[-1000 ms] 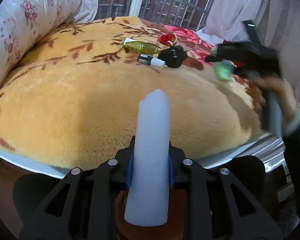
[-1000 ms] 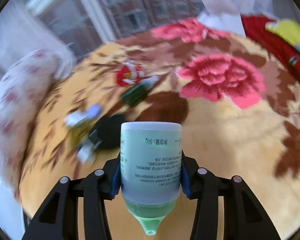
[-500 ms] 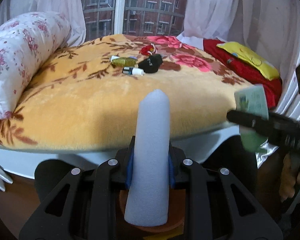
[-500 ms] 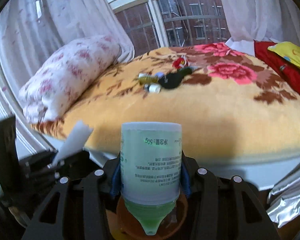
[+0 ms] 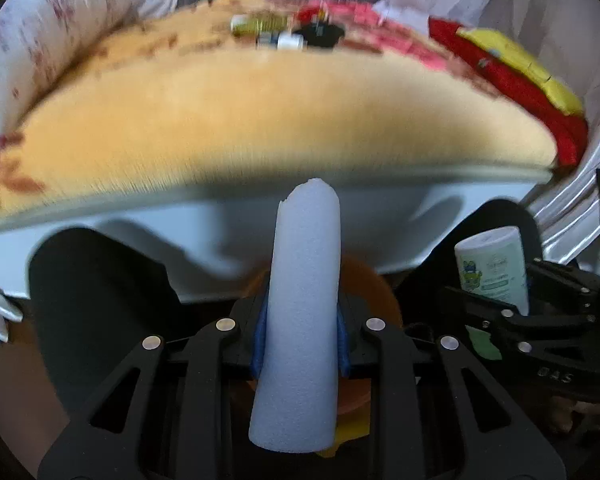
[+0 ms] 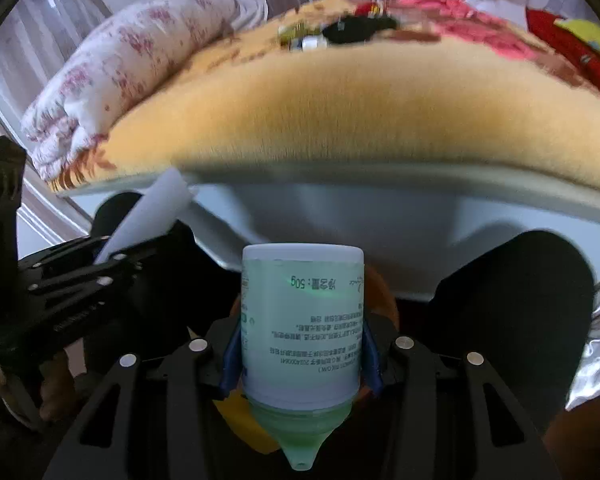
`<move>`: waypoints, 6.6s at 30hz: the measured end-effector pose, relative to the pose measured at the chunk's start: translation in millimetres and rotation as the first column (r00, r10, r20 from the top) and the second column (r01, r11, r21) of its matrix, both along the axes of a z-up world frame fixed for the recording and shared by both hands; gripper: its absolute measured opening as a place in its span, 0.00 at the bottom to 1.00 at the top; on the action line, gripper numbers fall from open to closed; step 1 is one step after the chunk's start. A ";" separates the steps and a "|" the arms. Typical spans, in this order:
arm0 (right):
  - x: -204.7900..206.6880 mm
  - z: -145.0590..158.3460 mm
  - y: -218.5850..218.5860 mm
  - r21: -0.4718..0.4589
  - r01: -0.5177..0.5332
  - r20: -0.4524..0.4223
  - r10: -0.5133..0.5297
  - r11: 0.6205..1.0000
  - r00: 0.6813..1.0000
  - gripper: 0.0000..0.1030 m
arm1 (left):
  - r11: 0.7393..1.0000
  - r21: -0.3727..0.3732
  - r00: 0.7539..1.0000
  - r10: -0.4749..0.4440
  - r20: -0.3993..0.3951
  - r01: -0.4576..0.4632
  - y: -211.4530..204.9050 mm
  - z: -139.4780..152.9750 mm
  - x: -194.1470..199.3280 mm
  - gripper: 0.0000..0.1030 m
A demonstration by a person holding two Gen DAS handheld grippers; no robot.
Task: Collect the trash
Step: 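Lower both tools over the wastebasket and release the foam tube and bottle, then grasp the small white-blue dropper bottle with the left tool, then grasp the black pouch with the right tool while the left tool holds the dropper bottle, then lower both tools over the orange wastebasket and release the dropper bottle and pouch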
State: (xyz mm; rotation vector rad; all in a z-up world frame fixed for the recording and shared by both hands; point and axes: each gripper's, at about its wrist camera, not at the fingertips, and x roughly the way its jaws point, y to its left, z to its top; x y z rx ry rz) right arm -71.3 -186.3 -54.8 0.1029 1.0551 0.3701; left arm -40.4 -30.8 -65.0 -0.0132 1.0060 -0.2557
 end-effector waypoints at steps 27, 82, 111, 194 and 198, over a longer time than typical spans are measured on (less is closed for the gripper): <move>13.4 -41.3 -4.1 -0.047 0.052 -0.096 -0.056 0.998 0.994 0.60 | 0.999 0.039 0.982 0.033 -0.188 -0.027 4.7 -64.5 21.0 0.66; 4.6 -18.8 -29.3 0.037 0.119 0.084 -0.122 0.992 0.989 0.94 | 0.969 0.123 0.975 0.221 -0.031 -0.215 19.9 45.8 288.5 0.81; 24.8 13.3 -56.1 0.160 0.170 0.060 -0.181 0.972 0.982 0.86 | 0.973 0.119 0.977 0.186 0.109 -0.198 23.4 45.5 293.0 0.22; -1.4 -2.7 -2.6 0.058 0.002 0.059 -0.006 0.998 0.998 0.47 | 0.997 0.062 0.999 0.036 0.036 -0.038 2.5 -7.6 2.1 0.22; 1.8 -8.2 0.2 0.048 -0.001 0.033 0.000 0.999 0.999 0.54 | 0.997 0.062 0.999 0.035 -0.001 -0.035 3.3 -16.6 6.5 0.23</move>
